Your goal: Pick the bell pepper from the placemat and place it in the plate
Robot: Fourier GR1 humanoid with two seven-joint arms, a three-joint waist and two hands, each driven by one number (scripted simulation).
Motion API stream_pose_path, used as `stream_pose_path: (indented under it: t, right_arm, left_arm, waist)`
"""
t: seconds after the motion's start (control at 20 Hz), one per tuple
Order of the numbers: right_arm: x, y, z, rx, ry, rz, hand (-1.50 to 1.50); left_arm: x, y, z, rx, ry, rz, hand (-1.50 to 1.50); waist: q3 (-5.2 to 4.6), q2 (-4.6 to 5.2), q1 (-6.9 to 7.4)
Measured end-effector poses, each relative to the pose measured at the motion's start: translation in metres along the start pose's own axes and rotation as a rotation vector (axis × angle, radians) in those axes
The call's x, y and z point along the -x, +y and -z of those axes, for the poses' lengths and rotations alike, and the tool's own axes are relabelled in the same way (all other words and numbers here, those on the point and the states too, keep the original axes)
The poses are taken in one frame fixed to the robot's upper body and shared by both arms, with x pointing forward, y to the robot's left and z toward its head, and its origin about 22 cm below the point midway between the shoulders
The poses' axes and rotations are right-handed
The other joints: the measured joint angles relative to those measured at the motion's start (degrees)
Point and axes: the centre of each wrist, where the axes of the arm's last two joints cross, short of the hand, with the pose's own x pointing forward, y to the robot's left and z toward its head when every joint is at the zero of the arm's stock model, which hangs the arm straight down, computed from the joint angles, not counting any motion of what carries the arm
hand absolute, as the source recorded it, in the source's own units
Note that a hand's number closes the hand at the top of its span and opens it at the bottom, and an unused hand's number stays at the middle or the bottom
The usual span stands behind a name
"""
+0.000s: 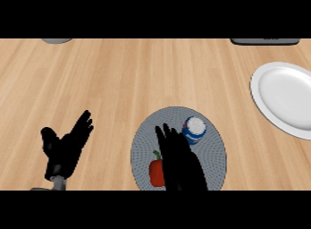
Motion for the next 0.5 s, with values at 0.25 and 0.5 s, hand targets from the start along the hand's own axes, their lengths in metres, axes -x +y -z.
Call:
stream_pose_path:
  t: [0.25, 0.5]
  right_arm:
    - [0.0, 0.01, 0.004, 0.01, 0.037, -0.059, -1.5]
    - [0.004, 0.021, 0.015, 0.011, 0.081, -0.108, -1.5]
  left_arm:
    - [-0.002, -0.004, 0.001, 0.001, -0.003, 0.0, 0.0]
    - [-0.002, -0.003, 0.004, 0.006, -0.004, 0.005, 0.0]
  waist:
    - [-0.01, -0.02, 0.0]
    - [-0.02, 0.0, 0.01]
